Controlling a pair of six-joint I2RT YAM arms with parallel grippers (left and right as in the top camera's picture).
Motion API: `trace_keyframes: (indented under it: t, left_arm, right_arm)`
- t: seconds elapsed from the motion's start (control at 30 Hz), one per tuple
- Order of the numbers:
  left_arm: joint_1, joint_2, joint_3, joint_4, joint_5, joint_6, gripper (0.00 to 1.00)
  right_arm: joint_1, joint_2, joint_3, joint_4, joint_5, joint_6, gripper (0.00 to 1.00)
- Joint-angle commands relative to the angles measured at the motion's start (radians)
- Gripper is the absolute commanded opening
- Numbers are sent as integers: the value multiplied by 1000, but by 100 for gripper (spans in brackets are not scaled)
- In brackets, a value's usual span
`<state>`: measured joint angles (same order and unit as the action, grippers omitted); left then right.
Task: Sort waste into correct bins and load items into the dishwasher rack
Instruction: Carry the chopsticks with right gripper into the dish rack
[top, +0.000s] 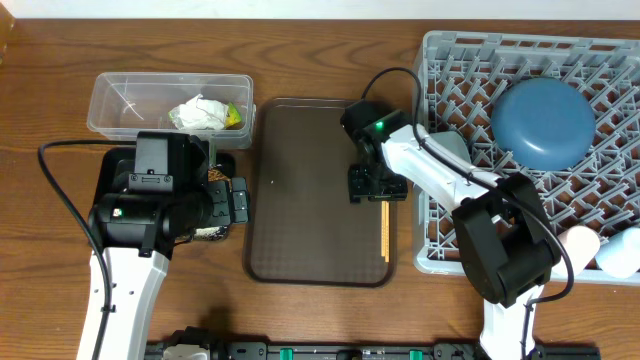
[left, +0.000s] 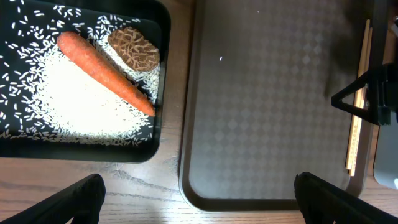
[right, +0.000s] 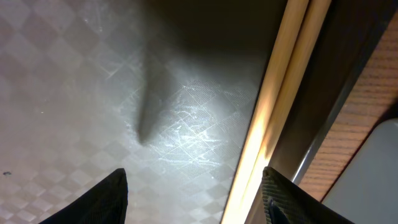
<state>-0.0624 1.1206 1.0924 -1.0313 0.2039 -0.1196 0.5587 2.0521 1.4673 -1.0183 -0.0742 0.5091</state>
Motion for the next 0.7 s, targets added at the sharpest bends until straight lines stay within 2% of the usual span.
trace_keyframes:
  t: [0.0,0.27,0.37,0.4,0.43,0.67]
  left_arm:
    - [0,4,0,-4,5,-2,98]
    - [0,4,0,-4,5,-2,98]
    - [0,4,0,-4,5,-2,98]
    - [0,4,0,-4,5,-2,98]
    - [0,4,0,-4,5,-2,98]
    - [0,4,0,-4,5,-2,98]
  right_arm:
    - [29,-21,-51,37,14,19,61]
    - [58,-18,-153,127,14,88,50]
    - [58,-19,-152,148,13,79,29]
    - [58,-19,-151,152,14,77,12]
    - [58,-19,-150,151,14,77,1]
    - [51,-109,-87,111,14,-13,1]
